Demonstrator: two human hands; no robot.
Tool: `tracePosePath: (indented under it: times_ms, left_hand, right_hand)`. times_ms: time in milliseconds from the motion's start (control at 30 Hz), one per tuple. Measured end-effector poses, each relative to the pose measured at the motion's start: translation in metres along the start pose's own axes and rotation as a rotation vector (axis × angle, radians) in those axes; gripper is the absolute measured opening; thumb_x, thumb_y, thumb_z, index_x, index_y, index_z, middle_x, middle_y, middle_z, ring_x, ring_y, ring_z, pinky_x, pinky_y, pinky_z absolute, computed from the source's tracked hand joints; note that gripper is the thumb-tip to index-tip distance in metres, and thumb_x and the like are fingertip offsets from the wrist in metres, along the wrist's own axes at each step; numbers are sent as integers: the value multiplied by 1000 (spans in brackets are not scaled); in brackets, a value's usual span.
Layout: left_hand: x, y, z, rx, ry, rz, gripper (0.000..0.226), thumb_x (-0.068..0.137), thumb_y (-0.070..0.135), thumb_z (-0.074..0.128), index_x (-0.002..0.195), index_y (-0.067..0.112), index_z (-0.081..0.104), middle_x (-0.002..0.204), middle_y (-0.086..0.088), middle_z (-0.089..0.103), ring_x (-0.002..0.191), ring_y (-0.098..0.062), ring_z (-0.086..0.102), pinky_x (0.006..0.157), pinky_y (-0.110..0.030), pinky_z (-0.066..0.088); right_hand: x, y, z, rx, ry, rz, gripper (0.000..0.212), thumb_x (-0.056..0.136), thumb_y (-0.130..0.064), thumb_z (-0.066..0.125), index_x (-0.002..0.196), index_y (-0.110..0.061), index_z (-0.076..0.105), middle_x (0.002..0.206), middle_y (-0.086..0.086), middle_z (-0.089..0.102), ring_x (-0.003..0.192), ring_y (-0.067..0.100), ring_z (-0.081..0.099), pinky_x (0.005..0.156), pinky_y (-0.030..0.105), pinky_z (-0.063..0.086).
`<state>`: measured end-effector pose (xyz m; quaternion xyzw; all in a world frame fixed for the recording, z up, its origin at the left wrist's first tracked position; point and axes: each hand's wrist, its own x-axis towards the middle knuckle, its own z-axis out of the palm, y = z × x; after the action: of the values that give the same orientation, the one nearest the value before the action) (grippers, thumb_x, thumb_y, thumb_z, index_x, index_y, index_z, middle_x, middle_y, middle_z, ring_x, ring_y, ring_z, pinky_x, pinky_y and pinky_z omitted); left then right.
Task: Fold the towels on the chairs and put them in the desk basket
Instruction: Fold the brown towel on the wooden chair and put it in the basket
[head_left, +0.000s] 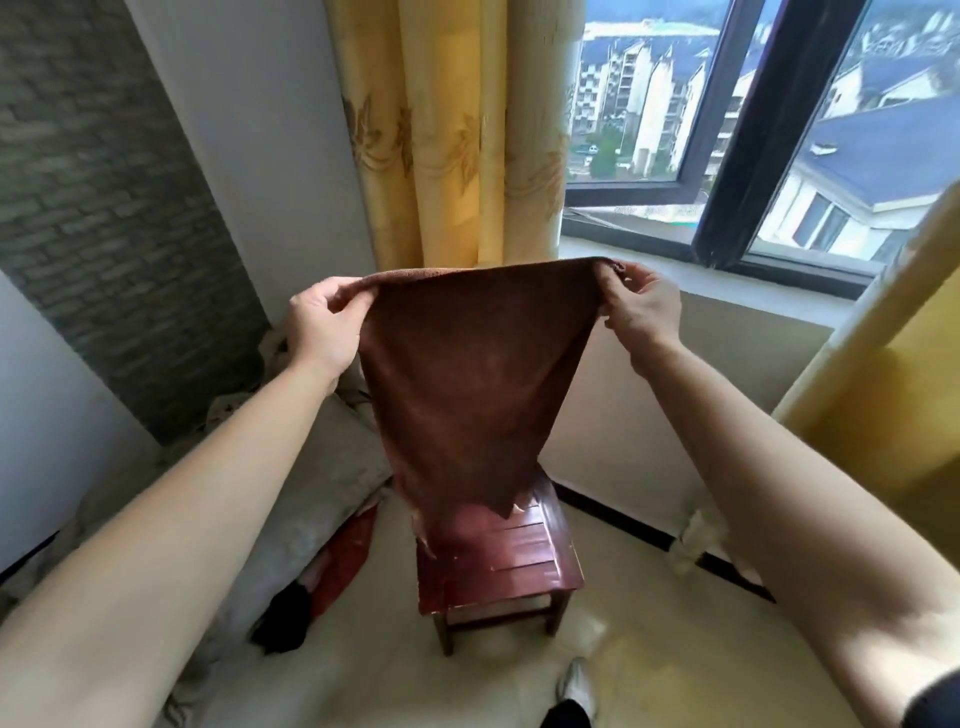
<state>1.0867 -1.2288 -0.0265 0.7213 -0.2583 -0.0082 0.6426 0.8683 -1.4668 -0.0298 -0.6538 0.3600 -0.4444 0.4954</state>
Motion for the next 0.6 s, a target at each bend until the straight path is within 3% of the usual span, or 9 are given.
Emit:
tracePosePath:
  times_ms: [133, 200, 267, 333, 433, 533, 600]
  left_hand:
    - [-8, 15, 9, -224, -4, -66, 14, 89, 11, 72, 101, 6, 73, 72, 15, 70, 65, 9, 62, 65, -8, 47]
    - [-8, 17, 9, -241, -7, -98, 14, 88, 18, 73, 99, 9, 72, 65, 18, 68, 60, 7, 60, 59, -9, 46]
    - [-8, 20, 10, -177, 6, -101, 20, 87, 27, 74, 99, 11, 72, 74, 15, 67, 61, 4, 57, 56, -11, 45]
    - [-6, 23, 12, -125, 17, -122, 18, 89, 29, 73, 96, 12, 70, 77, 9, 65, 59, 3, 55, 55, -10, 45]
    - [-6, 28, 15, -109, -7, -171, 13, 91, 30, 70, 87, 17, 66, 71, 4, 61, 37, 0, 43, 41, -15, 38]
    - [-8, 31, 17, -75, -18, -169, 16, 90, 33, 70, 83, 20, 66, 62, 4, 56, 34, -4, 37, 37, -17, 32]
    - [-9, 30, 20, -57, -37, -172, 18, 90, 34, 70, 81, 19, 66, 58, 4, 51, 34, -6, 35, 37, -17, 29]
  right_hand:
    - [-6, -2, -25, -125, -14, -82, 19, 81, -54, 72, 82, -35, 70, 95, -7, 75, 92, 8, 70, 92, 34, 58]
    - [-8, -7, -31, -162, -36, -103, 20, 85, -50, 72, 88, -30, 71, 96, -2, 75, 82, 9, 71, 83, 31, 59]
    - [-8, -11, -37, -142, -70, -84, 19, 92, -38, 70, 97, -20, 70, 94, 7, 75, 62, 7, 68, 60, 23, 55]
    - [-7, -12, -40, -129, -97, -53, 17, 95, -31, 67, 101, -15, 68, 92, 10, 73, 53, 5, 67, 47, 18, 48]
    - [-7, -15, -47, -99, -92, -31, 17, 96, -31, 66, 101, -15, 67, 89, 7, 70, 51, 5, 65, 45, 18, 47]
    - [-6, -17, -54, -107, -57, -36, 17, 94, -34, 65, 89, -19, 70, 74, 0, 65, 50, 9, 56, 49, 24, 45]
    - [-5, -16, -58, -86, -14, -42, 24, 91, -40, 61, 77, -23, 71, 60, -14, 59, 57, 9, 50, 57, 29, 41]
